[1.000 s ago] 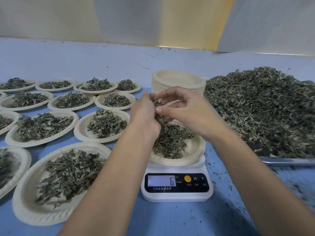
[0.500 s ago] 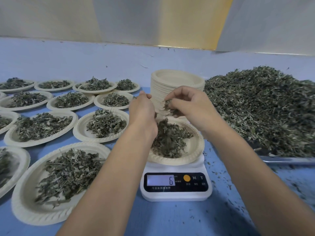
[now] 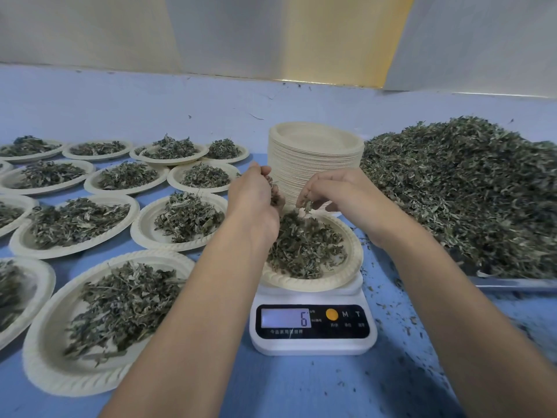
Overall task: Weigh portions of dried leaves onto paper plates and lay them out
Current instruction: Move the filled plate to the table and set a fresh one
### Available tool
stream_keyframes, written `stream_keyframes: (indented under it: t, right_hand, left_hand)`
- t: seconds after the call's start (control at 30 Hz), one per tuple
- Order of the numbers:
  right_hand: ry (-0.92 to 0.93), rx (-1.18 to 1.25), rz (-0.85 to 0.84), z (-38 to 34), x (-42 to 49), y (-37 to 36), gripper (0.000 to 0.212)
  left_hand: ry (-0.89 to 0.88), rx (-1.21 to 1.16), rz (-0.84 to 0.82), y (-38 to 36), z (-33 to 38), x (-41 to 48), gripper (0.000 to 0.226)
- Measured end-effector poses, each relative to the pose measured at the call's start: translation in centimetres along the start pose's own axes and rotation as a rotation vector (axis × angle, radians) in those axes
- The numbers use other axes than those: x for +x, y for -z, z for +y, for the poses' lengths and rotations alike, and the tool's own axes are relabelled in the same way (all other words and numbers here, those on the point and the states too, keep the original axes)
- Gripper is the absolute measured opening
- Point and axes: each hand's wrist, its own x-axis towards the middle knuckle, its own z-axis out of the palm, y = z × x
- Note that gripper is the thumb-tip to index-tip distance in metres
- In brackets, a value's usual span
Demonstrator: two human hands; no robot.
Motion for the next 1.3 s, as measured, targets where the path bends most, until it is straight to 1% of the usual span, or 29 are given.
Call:
stream_keyframes:
  t: [0.2, 0.27, 0.4, 0.43, 0.53, 0.6, 0.67, 0.8, 0.9, 0.97, 1.03, 1.17, 1.3]
  right_hand:
    - [0.015, -0.031, 0.085, 0.0, -0.2, 0.0, 0.039]
    - [0.020, -0.005, 0.103, -0.1, -0.2, -0.2, 0.036]
    - [0.096, 0.090, 0.116, -0.4, -0.2, -0.7, 0.019]
    - [0.124, 0.106, 0.104, -0.5, -0.2, -1.0, 0.019]
    - [0.181, 0.149, 0.070, -0.6, -0.2, -2.0, 0.032]
    - [0.200, 0.158, 0.096, -0.6, -0.1, -2.5, 0.032]
    - [0.194, 0.168, 0.140, -0.5, 0.0, -2.7, 0.031]
    - [0.167, 0.138, 0.200, -0.1, 0.2, -2.7, 0.029]
    - [0.144, 0.097, 0.249, 0.2, 0.3, -2.4, 0.032]
    - [0.114, 0.096, 0.284, 0.3, 0.4, -2.3, 0.028]
    - [0.092, 0.124, 0.315, 0.3, 0.4, -2.0, 0.025]
    - [0.052, 0.125, 0.345, 0.3, 0.3, -1.2, 0.026]
    - [0.014, 0.145, 0.348, 0.2, 0.3, -0.6, 0.020]
  left_hand:
    - [0.006, -0.033, -0.005, 0.0, -0.1, 0.2, 0.033]
    - [0.002, -0.040, -0.006, 0.0, -0.1, 0.2, 0.033]
    - [0.002, -0.061, -0.041, -0.3, -0.3, 0.1, 0.035]
    - [0.007, -0.066, -0.053, -0.4, -0.3, 0.0, 0.036]
    - [0.029, -0.109, -0.094, -0.6, -0.5, -0.4, 0.033]
    - [0.041, -0.134, -0.128, -0.7, -0.5, -0.6, 0.028]
    - [0.035, -0.115, -0.152, -1.0, -0.5, -0.7, 0.025]
    - [0.018, -0.072, -0.202, -1.1, -0.7, -0.7, 0.033]
    - [0.041, -0.011, -0.249, -1.0, -0.8, -0.7, 0.025]
    - [0.054, -0.015, -0.246, -0.9, -0.7, -0.6, 0.023]
    - [0.050, -0.037, -0.238, -0.8, -0.5, -0.6, 0.028]
    - [0.032, -0.052, -0.255, -0.4, -0.2, -0.3, 0.041]
    - [0.023, -0.095, -0.241, -0.1, 0.3, -0.2, 0.039]
